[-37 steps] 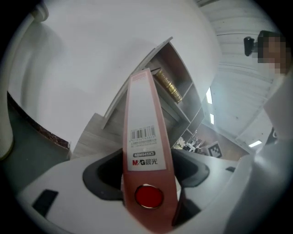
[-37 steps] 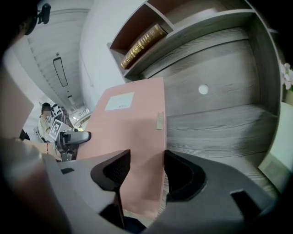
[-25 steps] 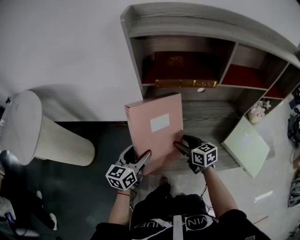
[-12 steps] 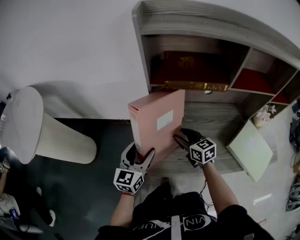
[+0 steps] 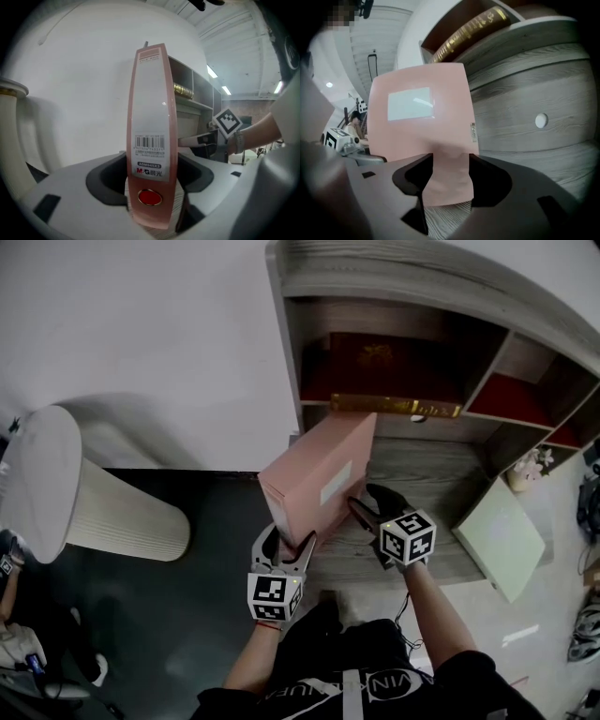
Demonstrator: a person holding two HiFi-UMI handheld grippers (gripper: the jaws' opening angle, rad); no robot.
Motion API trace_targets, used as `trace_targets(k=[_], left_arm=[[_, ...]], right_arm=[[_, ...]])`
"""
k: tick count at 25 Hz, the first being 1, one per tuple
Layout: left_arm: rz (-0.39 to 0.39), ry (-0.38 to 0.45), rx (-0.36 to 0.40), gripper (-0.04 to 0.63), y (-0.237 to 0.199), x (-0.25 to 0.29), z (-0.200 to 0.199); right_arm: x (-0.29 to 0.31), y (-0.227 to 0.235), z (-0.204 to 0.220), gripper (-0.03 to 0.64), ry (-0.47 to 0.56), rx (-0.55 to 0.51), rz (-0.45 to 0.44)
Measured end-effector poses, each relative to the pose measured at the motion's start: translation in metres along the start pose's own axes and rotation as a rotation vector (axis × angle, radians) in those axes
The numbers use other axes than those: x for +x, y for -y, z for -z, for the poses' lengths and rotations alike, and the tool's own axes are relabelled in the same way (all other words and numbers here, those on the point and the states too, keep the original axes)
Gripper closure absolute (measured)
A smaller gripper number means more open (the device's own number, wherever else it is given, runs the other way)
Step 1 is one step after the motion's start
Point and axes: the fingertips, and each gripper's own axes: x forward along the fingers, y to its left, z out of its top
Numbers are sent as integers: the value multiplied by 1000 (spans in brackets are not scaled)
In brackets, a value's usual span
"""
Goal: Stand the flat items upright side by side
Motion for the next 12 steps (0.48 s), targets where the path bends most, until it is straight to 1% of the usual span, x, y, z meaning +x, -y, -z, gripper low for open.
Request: trace_targets(k=[2,4,7,9,12], left_arm=[[-3,-11,-19,295,1,5,3],[-6,-18,-34,296,3,10,4],[-9,-26,-38,296,8,19,4],[-8,-35,-35,296,12,25,5],[-9,-50,-18,298,18,32,8]], right_arm=[[-10,-19,-21,334,76,17,-48],[-18,-46,-42,260,139,28,-111],[-22,-84,-66,185,201,31,-178],[-20,-100,-73,139,211,23,-190],[-13,-111,-70,101,182,16,-168]])
